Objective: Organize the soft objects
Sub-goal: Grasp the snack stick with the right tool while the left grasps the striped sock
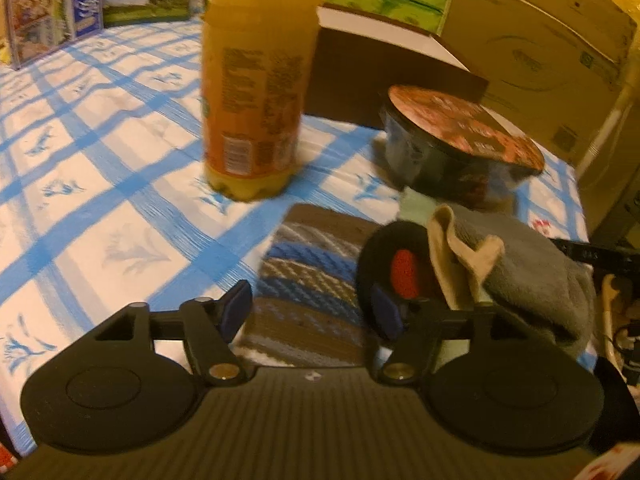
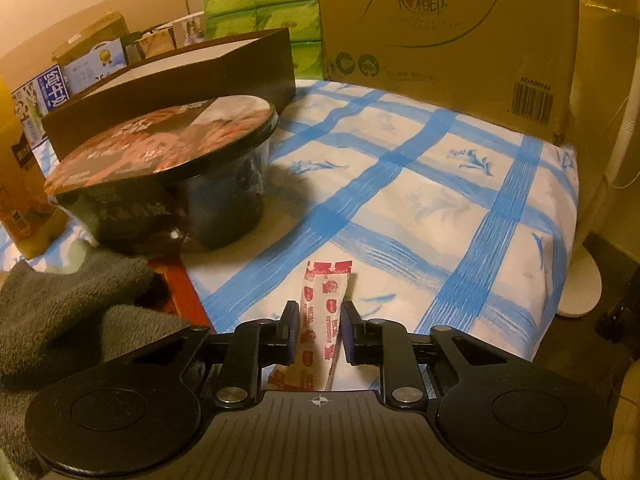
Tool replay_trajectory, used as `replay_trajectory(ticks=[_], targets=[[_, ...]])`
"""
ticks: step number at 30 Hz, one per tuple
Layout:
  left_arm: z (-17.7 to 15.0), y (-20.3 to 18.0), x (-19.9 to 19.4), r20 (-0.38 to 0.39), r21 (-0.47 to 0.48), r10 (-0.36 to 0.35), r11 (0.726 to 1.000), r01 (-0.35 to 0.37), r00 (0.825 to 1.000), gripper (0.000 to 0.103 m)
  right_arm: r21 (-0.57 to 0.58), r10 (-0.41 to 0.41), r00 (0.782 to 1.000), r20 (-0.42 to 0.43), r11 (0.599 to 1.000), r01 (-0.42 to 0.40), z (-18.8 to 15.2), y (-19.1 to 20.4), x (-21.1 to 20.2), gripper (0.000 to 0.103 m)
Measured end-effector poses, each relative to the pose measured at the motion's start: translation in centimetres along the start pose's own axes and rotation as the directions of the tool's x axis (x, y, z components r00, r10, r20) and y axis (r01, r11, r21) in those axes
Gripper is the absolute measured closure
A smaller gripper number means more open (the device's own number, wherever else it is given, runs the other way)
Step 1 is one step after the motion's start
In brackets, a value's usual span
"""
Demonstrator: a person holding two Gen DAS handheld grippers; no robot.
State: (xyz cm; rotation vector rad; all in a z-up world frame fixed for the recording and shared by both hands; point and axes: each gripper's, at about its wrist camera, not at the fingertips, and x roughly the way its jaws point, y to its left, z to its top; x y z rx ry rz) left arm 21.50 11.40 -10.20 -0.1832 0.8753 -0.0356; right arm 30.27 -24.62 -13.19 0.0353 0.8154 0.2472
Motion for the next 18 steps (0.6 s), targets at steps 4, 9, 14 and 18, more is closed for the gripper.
replay_trajectory(ticks=[4, 9, 14, 18], targets=[[-0.6, 0.0, 1.8, -0.040, 0.062, 0.048, 0.997, -0.046, 0.998, 0.037, 0.012, 0.004, 1.000, 0.000, 1.000, -0.004, -0.1, -0.2, -0.2, 0.081], [-0.9, 1.2, 2.4, -0.026, 0.040, -0.017, 0.999, 0.018, 1.000, 0.068, 0.014, 0.012, 1.000, 0.000, 1.000, -0.012, -0.3, -0.3, -0.3, 0.080], [-0.7, 1.9, 0.8, 0.010, 0.019, -0.028, 0.999, 0.028, 1.000, 0.089, 0.018, 0.027, 1.000, 0.000, 0.999, -0.027, -0.4, -0.3, -0.4, 0.080], [-1.0, 3.4, -1.3, 0.037, -0.015, 0.009, 1.000, -0.008, 0.999, 0.088, 0.005, 0.040, 0.999, -0.002, 0.999, -0.040, -0.5, -0.2, -0.5, 0.080]])
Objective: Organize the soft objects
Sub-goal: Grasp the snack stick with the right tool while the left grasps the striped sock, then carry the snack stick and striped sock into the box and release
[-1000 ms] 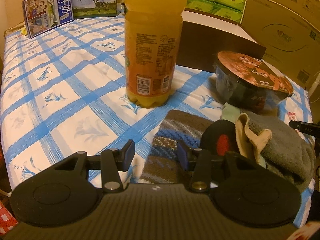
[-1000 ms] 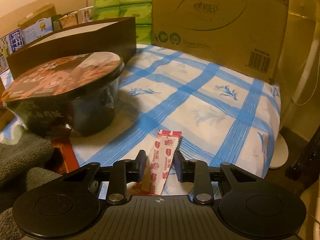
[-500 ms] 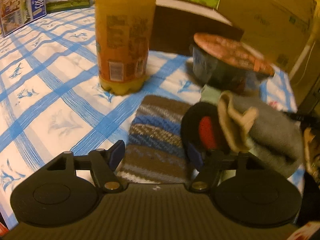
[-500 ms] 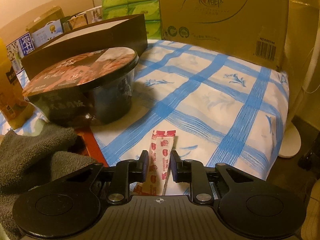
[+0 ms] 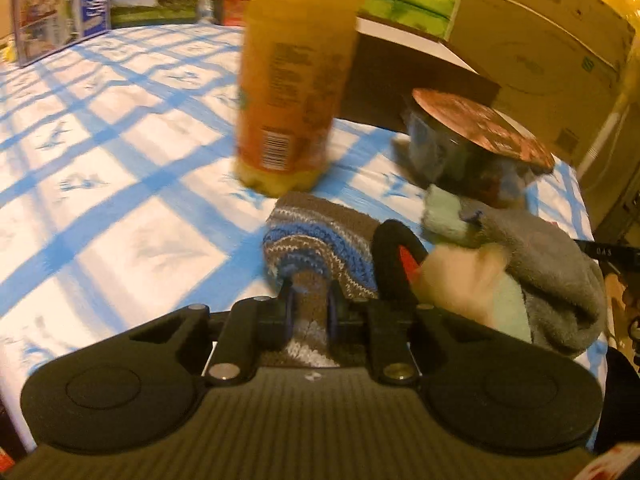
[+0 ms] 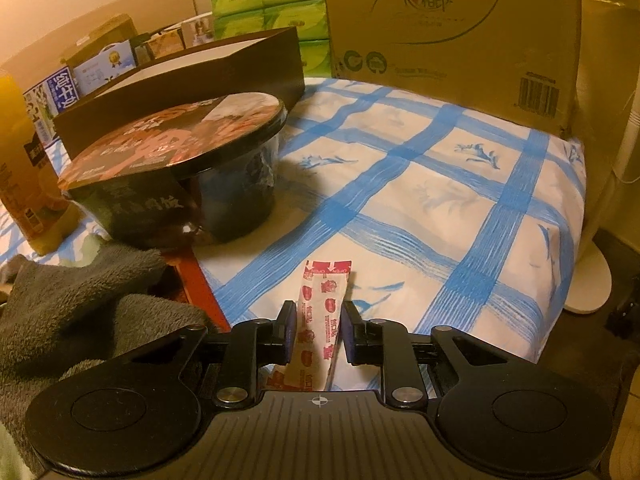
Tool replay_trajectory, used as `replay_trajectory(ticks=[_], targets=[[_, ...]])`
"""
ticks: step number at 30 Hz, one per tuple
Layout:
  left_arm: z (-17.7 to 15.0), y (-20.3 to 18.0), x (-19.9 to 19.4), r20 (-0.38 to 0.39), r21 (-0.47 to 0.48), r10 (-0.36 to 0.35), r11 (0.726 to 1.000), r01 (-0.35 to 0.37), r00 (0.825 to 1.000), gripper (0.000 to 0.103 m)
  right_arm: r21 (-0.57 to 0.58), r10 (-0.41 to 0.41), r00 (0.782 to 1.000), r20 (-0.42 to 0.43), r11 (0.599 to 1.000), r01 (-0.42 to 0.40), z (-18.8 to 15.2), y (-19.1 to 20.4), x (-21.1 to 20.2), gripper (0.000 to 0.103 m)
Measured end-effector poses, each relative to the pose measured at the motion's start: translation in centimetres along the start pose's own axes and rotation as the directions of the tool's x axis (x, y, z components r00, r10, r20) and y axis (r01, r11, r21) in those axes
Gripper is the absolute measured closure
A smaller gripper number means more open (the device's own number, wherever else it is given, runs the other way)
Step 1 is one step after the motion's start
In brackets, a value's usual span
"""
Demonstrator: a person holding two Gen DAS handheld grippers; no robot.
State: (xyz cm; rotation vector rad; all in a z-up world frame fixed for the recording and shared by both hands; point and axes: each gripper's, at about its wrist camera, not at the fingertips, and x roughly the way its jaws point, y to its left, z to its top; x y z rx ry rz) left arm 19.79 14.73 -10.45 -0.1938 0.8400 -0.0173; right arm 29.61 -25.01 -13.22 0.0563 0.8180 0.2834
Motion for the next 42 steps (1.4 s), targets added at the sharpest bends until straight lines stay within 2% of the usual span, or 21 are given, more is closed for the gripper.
replay_trajectory(ticks=[2, 4, 5, 6, 9, 10, 12, 14, 19, 22, 26, 33, 42], targets=[[-0.3, 0.6, -0.2, -0.011, -0.011, 0.023, 1.000, -0.023, 1.000, 0.084, -0.002, 0.004, 1.000, 0.000, 1.000, -0.004, 0.0, 0.0, 0.0, 0.079], [-0.6, 0.9, 0.1, -0.024, -0.025, 0.046, 0.999, -0.047, 0.999, 0.077, -0.001, 0.006, 1.000, -0.001, 1.000, -0.006, -0.1, 0.0, 0.0, 0.077], [-0.6, 1.1, 0.4, -0.034, -0.036, 0.061, 0.997, -0.063, 0.998, 0.067, 0.002, 0.008, 1.000, -0.001, 1.000, -0.008, -0.1, 0.1, 0.0, 0.076], [-0.7, 1.1, 0.7, -0.041, -0.046, 0.067, 0.997, -0.069, 0.997, 0.064, 0.002, 0.007, 1.000, -0.001, 1.000, -0.007, 0.0, 0.1, 0.0, 0.075], [-0.7, 0.9, 1.4, -0.035, -0.051, 0.057, 0.997, -0.059, 0.998, 0.064, -0.011, -0.005, 1.000, -0.003, 1.000, 0.005, 0.0, 0.4, 0.1, 0.070], [-0.6, 0.7, 1.6, -0.032, -0.040, 0.054, 0.998, -0.055, 0.998, 0.064, -0.016, -0.009, 1.000, -0.003, 1.000, 0.009, 0.0, 0.5, 0.1, 0.068], [-0.5, 0.3, 1.9, -0.027, -0.014, 0.059, 0.998, -0.059, 0.998, 0.083, -0.021, -0.018, 1.000, -0.002, 1.000, 0.018, 0.0, 0.6, 0.2, 0.066], [-0.2, 0.2, 2.0, -0.021, -0.015, 0.061, 0.998, -0.062, 0.998, 0.086, -0.016, -0.023, 1.000, 0.000, 1.000, 0.023, 0.1, 0.5, 0.3, 0.064], [-0.1, 0.7, 1.3, -0.003, -0.022, 0.108, 0.994, -0.108, 0.994, 0.087, -0.026, -0.053, 0.999, -0.002, 0.998, 0.053, 0.4, 0.6, 0.8, 0.065], [-0.2, 1.1, 0.7, 0.000, -0.026, 0.121, 0.992, -0.121, 0.993, 0.087, -0.087, -0.075, 0.997, -0.011, 0.993, 0.074, 0.3, 1.4, 0.9, 0.065], [-0.3, 1.1, -0.1, 0.007, -0.028, 0.118, 0.993, -0.118, 0.993, 0.087, -0.131, -0.079, 0.997, -0.015, 0.988, 0.076, -0.1, 2.0, 0.6, 0.075], [0.4, 1.0, -1.7, 0.049, -0.024, 0.117, 0.993, -0.116, 0.992, 0.087, -0.061, -0.027, 0.999, 0.018, 0.998, 0.028, 0.7, 1.0, -1.1, 0.079], [1.7, 2.0, -3.6, 0.101, -0.040, 0.135, 0.990, -0.132, 0.986, 0.087, 0.028, 0.109, 0.987, 0.114, 0.993, -0.113, 3.5, 0.9, -5.2, 0.080]])
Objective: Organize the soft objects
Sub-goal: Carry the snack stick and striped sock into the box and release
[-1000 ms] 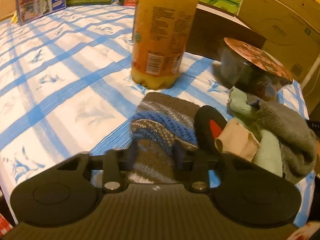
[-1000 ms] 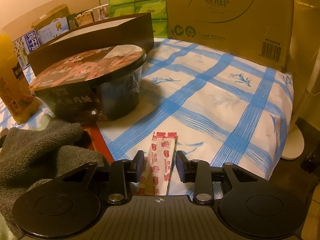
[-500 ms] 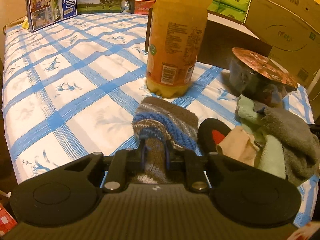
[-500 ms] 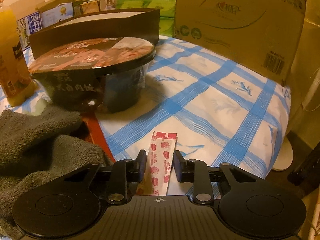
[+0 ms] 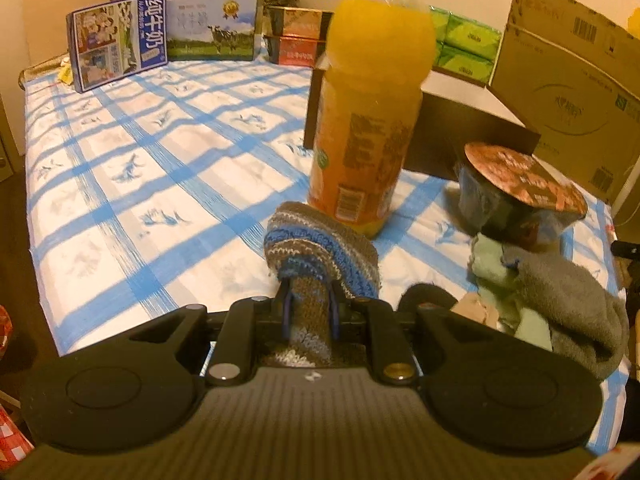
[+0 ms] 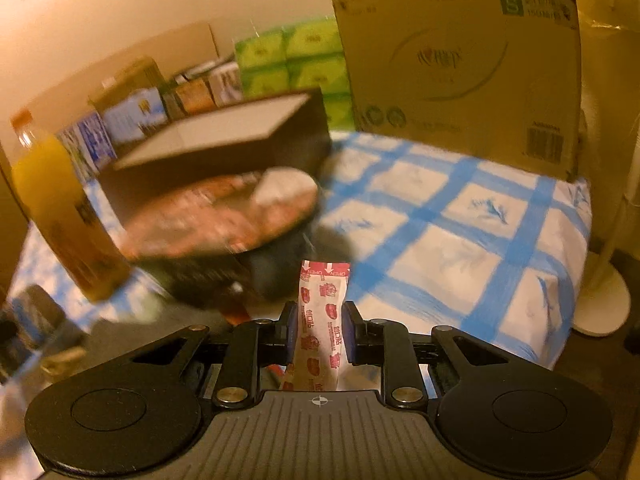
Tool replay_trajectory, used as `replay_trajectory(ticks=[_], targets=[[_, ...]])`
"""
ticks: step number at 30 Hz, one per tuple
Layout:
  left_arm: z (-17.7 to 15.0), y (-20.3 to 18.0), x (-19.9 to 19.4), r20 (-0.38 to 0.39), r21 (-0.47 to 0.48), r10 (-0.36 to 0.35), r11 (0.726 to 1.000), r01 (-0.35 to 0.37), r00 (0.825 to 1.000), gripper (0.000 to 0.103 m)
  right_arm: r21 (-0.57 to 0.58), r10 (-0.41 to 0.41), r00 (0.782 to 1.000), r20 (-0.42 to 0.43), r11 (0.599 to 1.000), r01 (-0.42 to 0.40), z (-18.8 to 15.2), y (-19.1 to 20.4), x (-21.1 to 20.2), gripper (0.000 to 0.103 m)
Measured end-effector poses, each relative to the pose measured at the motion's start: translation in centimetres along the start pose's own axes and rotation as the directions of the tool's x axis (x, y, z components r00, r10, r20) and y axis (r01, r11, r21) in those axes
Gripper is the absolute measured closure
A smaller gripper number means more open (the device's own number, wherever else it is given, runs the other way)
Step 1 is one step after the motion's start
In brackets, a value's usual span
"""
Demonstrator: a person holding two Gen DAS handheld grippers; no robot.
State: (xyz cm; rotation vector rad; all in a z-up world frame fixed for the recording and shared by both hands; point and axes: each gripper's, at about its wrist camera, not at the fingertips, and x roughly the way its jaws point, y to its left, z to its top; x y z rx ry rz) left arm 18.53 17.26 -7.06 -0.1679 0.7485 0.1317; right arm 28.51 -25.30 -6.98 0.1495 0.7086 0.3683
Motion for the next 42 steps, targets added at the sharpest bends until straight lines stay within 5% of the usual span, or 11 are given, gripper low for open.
replay_trajectory(ticks=[21, 33, 42], targets=[[8.1, 4.4, 0.4, 0.134, -0.002, 0.017, 1.000, -0.017, 0.991, 0.087, -0.024, 0.308, 0.951, 0.014, 0.951, -0.308, 7.9, 8.1, 3.0, 0.079], [17.2, 5.4, 4.5, 0.227, 0.049, -0.057, 0.998, 0.047, 0.972, 0.087, -0.025, 0.370, 0.928, 0.038, 0.929, -0.369, 14.6, 12.2, 9.0, 0.079], [24.0, 3.3, 10.2, 0.239, 0.107, -0.166, 0.984, 0.144, 0.957, 0.087, 0.013, 0.356, 0.933, 0.045, 0.934, -0.357, 18.6, 12.9, 14.4, 0.079]])
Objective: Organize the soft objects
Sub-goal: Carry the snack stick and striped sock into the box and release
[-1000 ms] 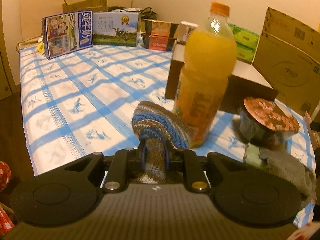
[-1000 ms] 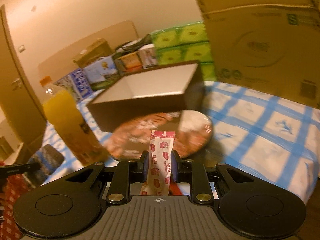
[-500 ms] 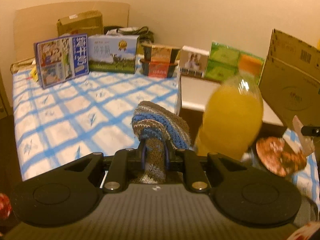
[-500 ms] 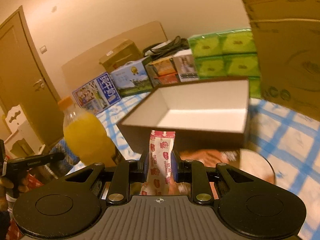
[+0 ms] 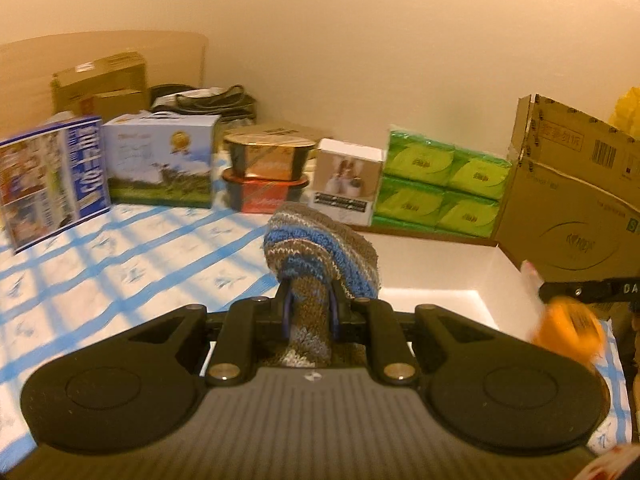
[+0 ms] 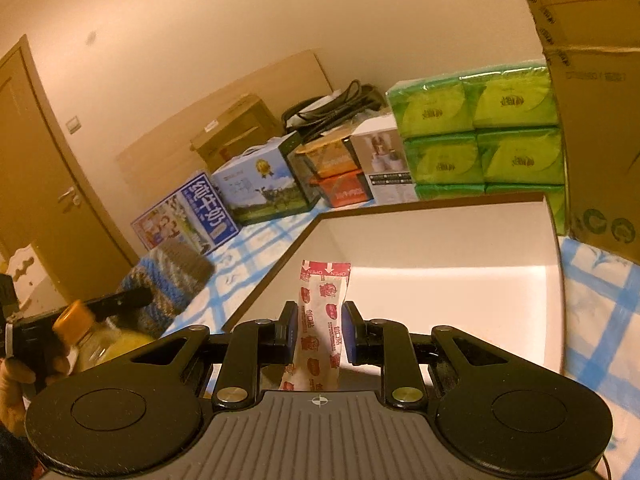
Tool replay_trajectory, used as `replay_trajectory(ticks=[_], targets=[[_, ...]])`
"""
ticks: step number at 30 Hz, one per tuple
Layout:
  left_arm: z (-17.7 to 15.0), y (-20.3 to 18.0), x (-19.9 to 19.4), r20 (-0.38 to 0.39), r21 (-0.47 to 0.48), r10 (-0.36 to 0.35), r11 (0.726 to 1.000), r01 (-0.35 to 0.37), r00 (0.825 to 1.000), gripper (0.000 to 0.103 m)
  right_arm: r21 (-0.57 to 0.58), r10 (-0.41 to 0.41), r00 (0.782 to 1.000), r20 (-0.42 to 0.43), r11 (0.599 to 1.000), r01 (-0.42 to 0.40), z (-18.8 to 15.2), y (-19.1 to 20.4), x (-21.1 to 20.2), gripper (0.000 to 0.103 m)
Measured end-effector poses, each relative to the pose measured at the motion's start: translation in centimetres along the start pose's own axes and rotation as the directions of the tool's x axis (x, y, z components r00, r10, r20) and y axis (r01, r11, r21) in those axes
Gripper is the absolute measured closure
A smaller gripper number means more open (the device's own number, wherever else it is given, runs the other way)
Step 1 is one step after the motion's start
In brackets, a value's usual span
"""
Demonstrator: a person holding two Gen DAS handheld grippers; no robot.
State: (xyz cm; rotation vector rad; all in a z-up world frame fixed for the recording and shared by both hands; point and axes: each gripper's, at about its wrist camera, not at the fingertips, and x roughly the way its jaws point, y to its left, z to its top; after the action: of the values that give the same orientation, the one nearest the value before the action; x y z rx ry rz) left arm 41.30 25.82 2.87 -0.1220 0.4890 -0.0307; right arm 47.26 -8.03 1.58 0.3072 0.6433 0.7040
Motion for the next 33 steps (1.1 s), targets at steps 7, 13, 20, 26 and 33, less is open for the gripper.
replay_trajectory(ticks=[7, 13, 20, 26, 33], targets=[[2.5, -1.6, 6.3, -0.033, 0.063, -0.070, 0.995, 0.072, 0.997, 0.087, 0.008, -0.050, 0.999, -0.014, 0.999, 0.050, 2.0, -2.4, 3.9, 0.079], [2.8, -2.9, 10.9, -0.092, 0.102, -0.105, 0.988, 0.114, 0.990, 0.087, 0.003, -0.078, 0.996, -0.032, 0.997, 0.078, 2.8, -4.1, 6.2, 0.079], [1.9, -3.6, 14.6, -0.170, 0.105, -0.141, 0.981, 0.160, 0.975, 0.081, 0.007, -0.089, 0.994, -0.056, 0.996, 0.090, 3.1, -5.5, 7.6, 0.079], [1.4, -3.5, 15.5, -0.198, 0.146, -0.117, 0.978, 0.147, 0.973, 0.081, -0.004, -0.094, 0.992, -0.083, 0.996, 0.094, 3.4, -5.9, 8.3, 0.079], [1.0, -2.6, 14.6, -0.200, 0.170, -0.085, 0.978, 0.120, 0.976, 0.080, -0.092, -0.105, 0.987, -0.121, 0.991, 0.094, 4.7, -4.7, 9.0, 0.040]])
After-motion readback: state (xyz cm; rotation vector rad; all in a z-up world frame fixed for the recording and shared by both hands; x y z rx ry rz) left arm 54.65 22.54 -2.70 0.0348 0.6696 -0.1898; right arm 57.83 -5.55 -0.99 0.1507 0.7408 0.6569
